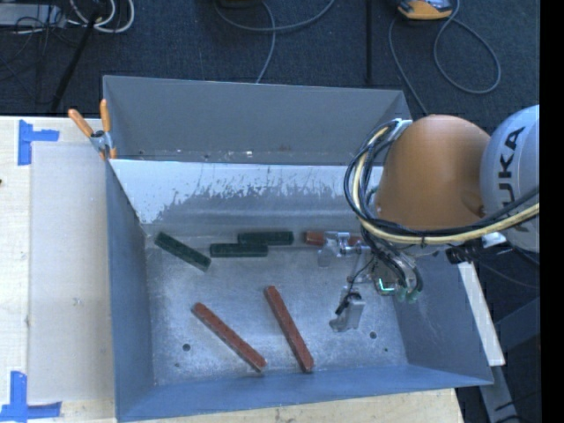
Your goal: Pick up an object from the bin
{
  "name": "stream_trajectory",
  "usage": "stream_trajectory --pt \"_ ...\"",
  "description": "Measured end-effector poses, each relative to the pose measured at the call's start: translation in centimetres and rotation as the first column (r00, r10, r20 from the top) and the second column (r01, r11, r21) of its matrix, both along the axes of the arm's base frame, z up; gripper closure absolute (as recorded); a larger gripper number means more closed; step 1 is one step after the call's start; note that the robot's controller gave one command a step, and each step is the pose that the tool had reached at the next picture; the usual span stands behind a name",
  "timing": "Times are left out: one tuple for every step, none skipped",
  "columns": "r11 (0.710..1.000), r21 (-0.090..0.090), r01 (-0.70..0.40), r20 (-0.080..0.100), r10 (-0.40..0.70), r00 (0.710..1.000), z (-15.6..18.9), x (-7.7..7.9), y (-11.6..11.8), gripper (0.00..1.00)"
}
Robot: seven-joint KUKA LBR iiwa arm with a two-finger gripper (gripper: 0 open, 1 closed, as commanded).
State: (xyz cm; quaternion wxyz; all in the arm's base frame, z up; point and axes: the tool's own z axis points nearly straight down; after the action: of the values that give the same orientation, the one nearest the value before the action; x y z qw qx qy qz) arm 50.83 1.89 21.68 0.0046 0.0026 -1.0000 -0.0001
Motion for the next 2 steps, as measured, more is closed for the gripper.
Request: stream_trajectory --pt "0.961 0.002 -0.278 0.002 0.278 0.961 -11.1 -0.8 7.2 0.00" --pt "0.957 0.001 -0.289 0.018 0.289 0.957 -14.7 -2.9 14.4 0.00"
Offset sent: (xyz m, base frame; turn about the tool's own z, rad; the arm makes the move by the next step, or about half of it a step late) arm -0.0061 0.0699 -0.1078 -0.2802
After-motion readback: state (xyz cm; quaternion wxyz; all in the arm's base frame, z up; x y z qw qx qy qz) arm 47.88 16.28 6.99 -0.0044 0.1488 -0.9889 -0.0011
